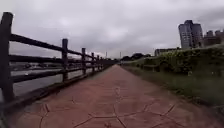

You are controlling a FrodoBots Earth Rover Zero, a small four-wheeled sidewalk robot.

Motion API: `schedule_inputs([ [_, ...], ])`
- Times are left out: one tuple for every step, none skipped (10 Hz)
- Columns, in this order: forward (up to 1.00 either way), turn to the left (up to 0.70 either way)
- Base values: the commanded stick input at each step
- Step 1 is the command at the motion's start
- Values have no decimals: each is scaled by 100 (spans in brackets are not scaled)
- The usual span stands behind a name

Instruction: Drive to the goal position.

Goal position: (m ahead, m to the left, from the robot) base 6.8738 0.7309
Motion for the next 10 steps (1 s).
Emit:
schedule_inputs([
  [99,0],
  [99,0],
  [99,0],
  [99,0],
  [99,0],
  [99,0],
  [99,0],
  [99,0],
  [99,0],
  [100,0],
])
